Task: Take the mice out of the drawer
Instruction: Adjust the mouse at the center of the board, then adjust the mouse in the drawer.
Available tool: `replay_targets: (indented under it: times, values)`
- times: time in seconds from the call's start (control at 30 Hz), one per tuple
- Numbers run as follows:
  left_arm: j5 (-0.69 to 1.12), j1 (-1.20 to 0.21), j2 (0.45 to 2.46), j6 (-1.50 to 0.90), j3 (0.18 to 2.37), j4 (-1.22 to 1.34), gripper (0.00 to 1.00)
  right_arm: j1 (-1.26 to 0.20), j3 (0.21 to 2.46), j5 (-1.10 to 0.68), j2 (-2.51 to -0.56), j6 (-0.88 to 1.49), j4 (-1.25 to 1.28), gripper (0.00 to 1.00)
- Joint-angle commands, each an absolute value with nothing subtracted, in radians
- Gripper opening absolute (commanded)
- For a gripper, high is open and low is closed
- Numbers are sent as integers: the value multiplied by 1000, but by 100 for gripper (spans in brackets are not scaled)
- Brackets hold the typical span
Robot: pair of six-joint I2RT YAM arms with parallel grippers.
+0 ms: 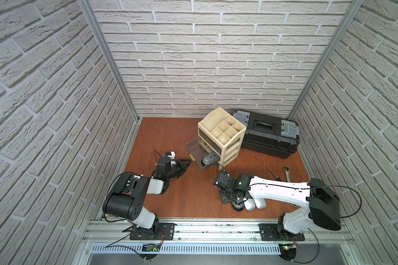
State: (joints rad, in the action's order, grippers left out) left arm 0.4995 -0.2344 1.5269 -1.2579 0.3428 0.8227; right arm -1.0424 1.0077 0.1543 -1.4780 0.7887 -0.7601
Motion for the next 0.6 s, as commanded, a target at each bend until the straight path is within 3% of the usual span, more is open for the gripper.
replay_targets:
  times: [0.0,0.2,0.4,0.57]
  values:
    - [523,-224,1528,-1251,335,865,29,-1036,1114,175,-1406,624,-765,2]
    - [538,-222,1546,-1246,355,880,29,-1027,1367,254,-1479,503,-820,2]
    - [553,-212,1600,-1278,361,960,29,-986,1846,416,-1797,457,-1093,2]
    - [557,-213,1618,-1272,363,971,29,-941,2113,418,-2028,428,-1213,2]
